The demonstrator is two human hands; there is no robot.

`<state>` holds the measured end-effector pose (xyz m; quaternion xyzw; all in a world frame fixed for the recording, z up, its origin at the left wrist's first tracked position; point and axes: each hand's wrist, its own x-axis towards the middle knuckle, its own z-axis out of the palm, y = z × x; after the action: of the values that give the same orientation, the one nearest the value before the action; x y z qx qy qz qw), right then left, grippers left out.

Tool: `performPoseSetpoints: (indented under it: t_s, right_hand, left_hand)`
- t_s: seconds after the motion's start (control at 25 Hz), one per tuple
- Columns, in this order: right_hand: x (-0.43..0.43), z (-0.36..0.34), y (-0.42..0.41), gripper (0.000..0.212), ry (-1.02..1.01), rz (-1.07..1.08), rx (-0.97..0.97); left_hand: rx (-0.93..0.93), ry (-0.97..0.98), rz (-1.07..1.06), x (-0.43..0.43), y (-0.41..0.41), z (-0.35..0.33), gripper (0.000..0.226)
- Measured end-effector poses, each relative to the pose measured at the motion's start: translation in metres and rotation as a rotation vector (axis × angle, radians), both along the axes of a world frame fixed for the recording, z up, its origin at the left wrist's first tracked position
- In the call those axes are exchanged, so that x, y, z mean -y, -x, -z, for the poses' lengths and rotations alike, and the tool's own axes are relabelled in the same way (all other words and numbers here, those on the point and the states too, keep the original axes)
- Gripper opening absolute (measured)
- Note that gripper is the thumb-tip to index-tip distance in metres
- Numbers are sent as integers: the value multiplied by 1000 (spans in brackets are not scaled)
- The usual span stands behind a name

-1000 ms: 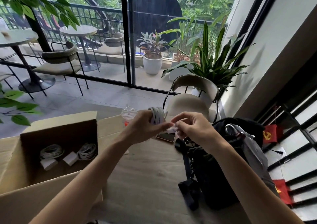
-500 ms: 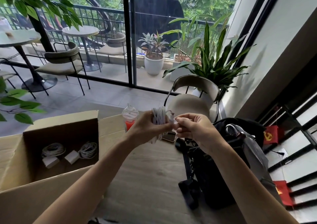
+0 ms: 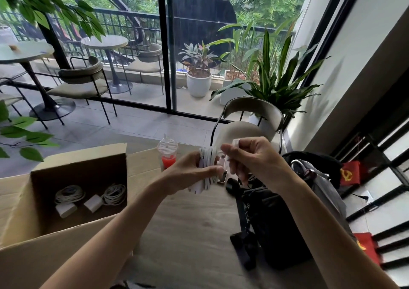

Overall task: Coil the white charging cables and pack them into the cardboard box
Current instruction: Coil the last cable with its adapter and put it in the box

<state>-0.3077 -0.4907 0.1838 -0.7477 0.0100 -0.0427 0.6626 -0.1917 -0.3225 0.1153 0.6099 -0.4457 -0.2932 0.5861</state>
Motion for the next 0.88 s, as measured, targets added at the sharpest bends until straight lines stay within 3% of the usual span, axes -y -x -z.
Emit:
performPoseSetpoints:
  t_s: [0.24,0.36,0.52,0.64,0.72,0.88]
  right_hand:
    - [-7,7,-11,29,37,69,107]
    - [-7,6,-18,27,60,202,197]
    - [-3,13,-20,33,296,567,299]
    - [-2,13,-15,32,344,662,355]
    - [-5,10,-14,31,237,593,323]
    - [-11,-2,-12,22,-85,222,282]
  left_hand:
    - [236,-163,112,14,5,-10,19]
    - [190,-238,215,15,5,-11,28]
    - [30,-123,241,9,7,-20,17]
    - [5,-85,220,4,3,-24,18]
    - [59,-124,176,5,1,-22,19]
    - [63,-147,138,8,1,-16,18]
